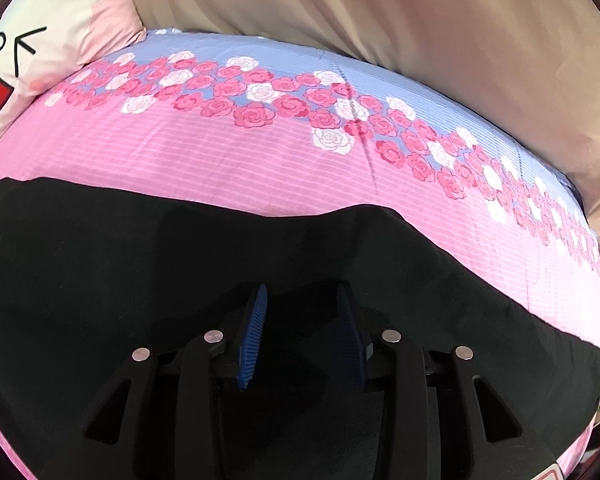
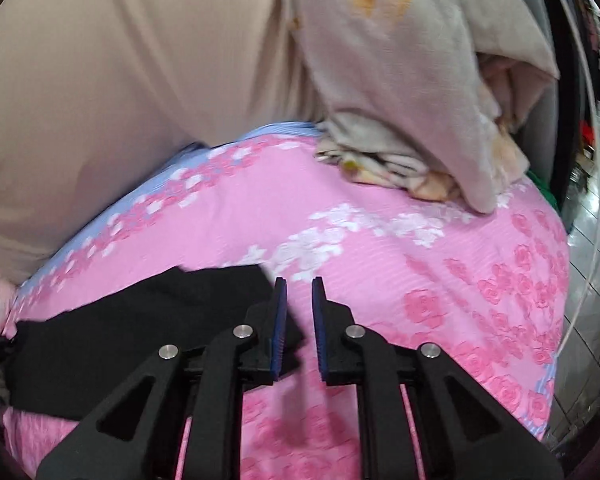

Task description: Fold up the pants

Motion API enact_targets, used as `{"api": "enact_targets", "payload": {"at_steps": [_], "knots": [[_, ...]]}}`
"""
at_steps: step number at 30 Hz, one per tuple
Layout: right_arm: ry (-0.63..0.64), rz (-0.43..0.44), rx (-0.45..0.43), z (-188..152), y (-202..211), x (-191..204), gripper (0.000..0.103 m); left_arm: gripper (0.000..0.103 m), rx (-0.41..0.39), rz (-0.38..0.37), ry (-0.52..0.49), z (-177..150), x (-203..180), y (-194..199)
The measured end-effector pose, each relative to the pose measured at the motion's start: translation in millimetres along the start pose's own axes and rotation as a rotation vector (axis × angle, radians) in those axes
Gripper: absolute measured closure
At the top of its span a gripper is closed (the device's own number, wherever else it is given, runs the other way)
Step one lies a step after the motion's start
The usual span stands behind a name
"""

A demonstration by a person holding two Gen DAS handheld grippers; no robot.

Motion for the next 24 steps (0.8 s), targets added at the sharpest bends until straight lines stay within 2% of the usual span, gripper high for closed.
{"api": "enact_targets", "payload": {"at_steps": [1, 3, 6, 7, 9, 12, 13, 14, 15, 17, 19, 22, 24], "knots": [[0.022, 0.009, 0.019, -8, -5, 9, 0.085, 0.067, -0.011, -0.004, 0.000, -2, 1, 3], [0.045, -0.003, 0.075, -30, -11, 17, 0.064, 0.067, -0.032, -0.020, 0.025, -8, 7, 14], [0.036, -0.058, 0.154, -61, -25, 20, 0.061, 0.067, -0.060, -0.037, 0.029, -24, 22, 38], [0.029, -0.058, 0.128, -62, -22, 21, 0.061, 0.067, -0.064, -0.022, 0.023, -29, 28, 41], [-0.005, -0.048, 0.139, -59, -22, 18, 0.059, 0.067, -0.070, -0.004, 0.021, -34, 39, 44], [-0.025, -0.028, 0.145, -48, -32, 22, 0.059, 0.067, -0.104, -0.079, 0.047, -40, 52, 47], [-0.017, -0.033, 0.146, -45, -35, 26, 0.062, 0.067, -0.115, -0.087, 0.053, -40, 53, 49], [-0.020, -0.030, 0.154, -43, -38, 27, 0.086, 0.067, -0.129, -0.095, 0.061, -41, 54, 51], [-0.038, -0.016, 0.160, -41, -41, 29, 0.100, 0.067, -0.136, -0.101, 0.067, -42, 53, 53], [0.002, -0.058, 0.061, -28, -27, 36, 0.100, 0.067, -0.148, -0.120, 0.081, -43, 55, 59], [-0.020, -0.045, 0.001, -20, -15, 31, 0.101, 0.067, -0.147, -0.113, 0.071, -45, 56, 66], [-0.047, -0.102, 0.102, -34, -44, 12, 0.101, 0.067, -0.149, -0.074, 0.026, -50, 59, 69], [-0.083, -0.096, 0.113, -34, -43, 5, 0.102, 0.067, -0.142, -0.060, 0.006, -54, 62, 65]]}}
Point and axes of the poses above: each gripper's, at about its wrist camera, not at the fingertips, and y roughly against the way its jaws point, x to its left, z to its top, the point moved 3 cm from there along -y, roughly the way its jaws point, and after that the axes turned 4 degrees about -z, right-handed, at the moved point
